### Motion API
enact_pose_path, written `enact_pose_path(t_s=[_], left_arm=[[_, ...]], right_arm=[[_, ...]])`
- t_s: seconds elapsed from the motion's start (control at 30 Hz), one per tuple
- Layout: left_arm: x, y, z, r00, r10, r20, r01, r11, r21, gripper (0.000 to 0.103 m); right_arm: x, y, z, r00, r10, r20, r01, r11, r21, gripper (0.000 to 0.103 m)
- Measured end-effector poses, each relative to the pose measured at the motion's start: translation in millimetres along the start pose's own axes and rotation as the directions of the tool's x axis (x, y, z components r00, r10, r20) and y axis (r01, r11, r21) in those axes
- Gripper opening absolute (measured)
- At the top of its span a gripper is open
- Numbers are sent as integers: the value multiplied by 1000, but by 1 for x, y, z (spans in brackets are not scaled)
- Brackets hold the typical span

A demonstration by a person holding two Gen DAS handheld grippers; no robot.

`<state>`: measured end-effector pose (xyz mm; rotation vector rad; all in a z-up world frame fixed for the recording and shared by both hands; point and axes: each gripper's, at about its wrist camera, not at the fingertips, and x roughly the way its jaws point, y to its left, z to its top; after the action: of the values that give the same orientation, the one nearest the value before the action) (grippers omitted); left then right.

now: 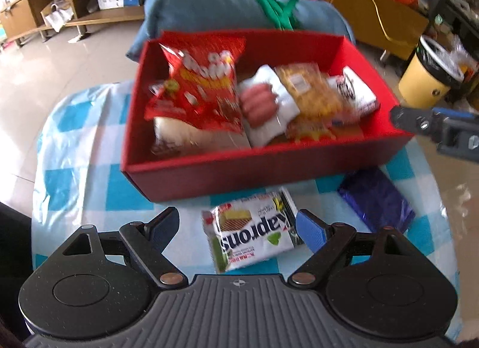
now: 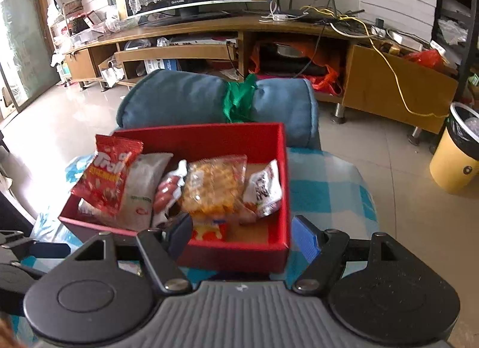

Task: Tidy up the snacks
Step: 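Grasp the Kaprons wafer with left tool while right tool grasps the purple foil bag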

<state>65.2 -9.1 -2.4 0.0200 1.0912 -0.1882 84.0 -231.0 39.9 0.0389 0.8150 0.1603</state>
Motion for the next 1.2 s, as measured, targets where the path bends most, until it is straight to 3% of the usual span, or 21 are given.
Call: enact_pose_path(t_s=[0.2,0.6,1.13,1.2], left_arm=[[14,-10,2,1000,-13,-18,13,1000,2,89],[35,-24,-3,999,34,-41,-32,999,29,89],[54,-24,1,996,69,-51,-67,997,39,97],[56,-19,0,997,53,-59,-53,999,10,98]], right_arm=[[2,-15,-15,999,-5,-47,5,1000,2,72],[19,-15,-34,992,13,-126,-18,999,-36,72],[55,-18,-49,976,38,-216,-53,996,-67,73],[58,-19,-48,976,47,-214,-62,996,-63,80]])
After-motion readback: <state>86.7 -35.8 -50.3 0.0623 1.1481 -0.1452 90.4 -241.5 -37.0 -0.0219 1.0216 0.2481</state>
